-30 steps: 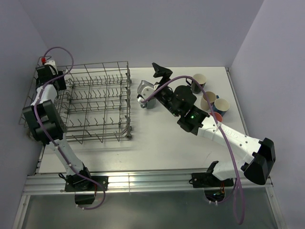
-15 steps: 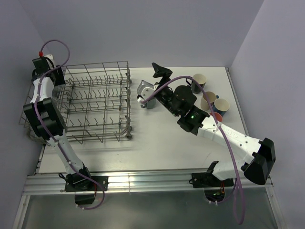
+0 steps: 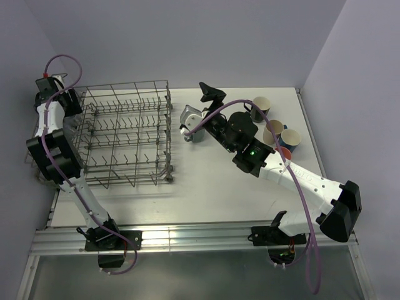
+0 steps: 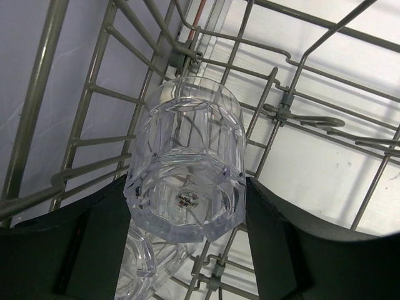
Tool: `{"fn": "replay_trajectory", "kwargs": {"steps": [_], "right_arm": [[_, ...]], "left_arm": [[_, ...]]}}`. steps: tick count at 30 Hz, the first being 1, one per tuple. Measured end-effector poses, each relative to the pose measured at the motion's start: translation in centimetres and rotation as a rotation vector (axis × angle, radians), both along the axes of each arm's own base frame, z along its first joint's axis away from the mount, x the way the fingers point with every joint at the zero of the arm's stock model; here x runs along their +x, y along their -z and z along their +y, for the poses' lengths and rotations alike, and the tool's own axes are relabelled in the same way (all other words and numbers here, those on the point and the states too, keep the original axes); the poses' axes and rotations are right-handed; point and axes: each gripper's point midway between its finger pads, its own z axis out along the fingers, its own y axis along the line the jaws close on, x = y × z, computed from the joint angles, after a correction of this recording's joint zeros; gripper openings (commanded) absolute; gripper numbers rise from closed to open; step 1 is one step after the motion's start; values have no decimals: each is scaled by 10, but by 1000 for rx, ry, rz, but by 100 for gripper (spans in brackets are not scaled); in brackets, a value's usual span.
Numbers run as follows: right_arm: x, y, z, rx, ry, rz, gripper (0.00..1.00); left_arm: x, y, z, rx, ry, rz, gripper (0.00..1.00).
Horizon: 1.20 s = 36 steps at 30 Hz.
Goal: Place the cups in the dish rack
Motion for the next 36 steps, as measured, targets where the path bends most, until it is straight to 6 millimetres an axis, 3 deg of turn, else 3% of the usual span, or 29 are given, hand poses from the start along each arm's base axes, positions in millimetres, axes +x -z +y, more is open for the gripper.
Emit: {"fn": "replay_trajectory", "kwargs": {"steps": [7,10,13,33,36], "right_arm": [[0,0,1,-1,-4,-1,93],[0,0,1,-1,-5,-1,92],[-1,0,1,-1,-7,-1,92],[-2,6,2,-8,-14,2,92],[-2,8,2,-11,-15,4,92]], "left_arm": [[1,0,0,-13,-18,4,15],[1,1,1,-16,-30,3,11],[1,0,2,-25,-42,-1,0],[9,-8,-5,-138,-117,-54,0],[10,-6,-17,-220,-139,-68,0]]}}
